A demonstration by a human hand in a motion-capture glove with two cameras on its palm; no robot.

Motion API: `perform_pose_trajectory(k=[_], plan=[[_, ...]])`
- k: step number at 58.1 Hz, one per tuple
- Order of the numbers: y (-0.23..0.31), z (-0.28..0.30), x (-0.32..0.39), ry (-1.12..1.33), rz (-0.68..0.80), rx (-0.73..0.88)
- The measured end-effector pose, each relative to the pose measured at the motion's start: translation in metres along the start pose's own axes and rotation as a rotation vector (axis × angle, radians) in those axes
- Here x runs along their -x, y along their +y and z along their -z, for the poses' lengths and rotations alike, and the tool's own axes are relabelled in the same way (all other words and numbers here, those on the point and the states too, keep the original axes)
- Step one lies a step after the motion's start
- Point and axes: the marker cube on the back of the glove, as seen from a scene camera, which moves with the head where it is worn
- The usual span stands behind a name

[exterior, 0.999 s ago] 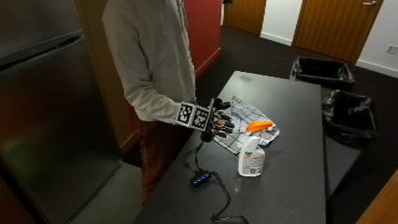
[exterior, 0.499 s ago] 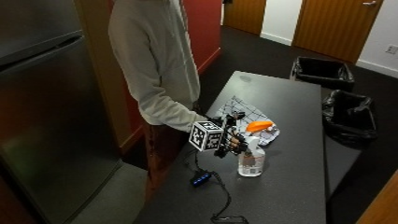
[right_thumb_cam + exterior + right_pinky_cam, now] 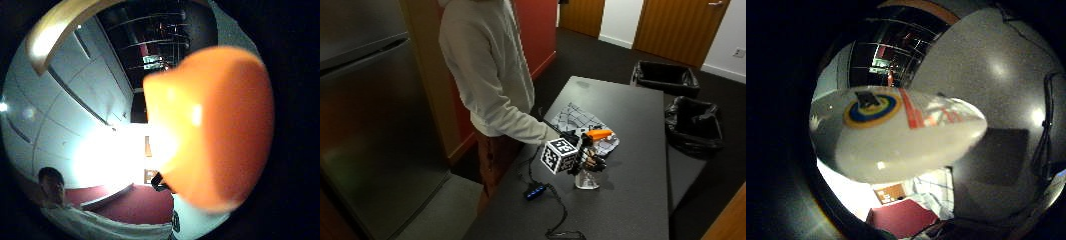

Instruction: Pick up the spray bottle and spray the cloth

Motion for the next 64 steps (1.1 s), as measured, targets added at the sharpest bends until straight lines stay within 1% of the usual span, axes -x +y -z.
perform_pose_trajectory(k=[13,29,34,47,52,55,58,62,64], plan=[[-0.019,-0.005,0.006,0.041,-0.007,-0.010],[-0.039,-0.023,0.019,0.139,0.023,0.086],[-0.044,-0.035,0.021,0.170,0.032,0.133],[-0.053,-0.063,0.028,0.221,0.033,0.193],[-0.054,-0.074,0.024,0.327,0.051,0.248],[-0.048,-0.078,0.019,0.428,0.062,0.343],[-0.047,-0.095,0.028,0.420,0.069,0.378],[-0.035,-0.109,0.052,0.392,0.059,0.506],[-0.042,-0.116,0.056,0.454,0.097,0.482]])
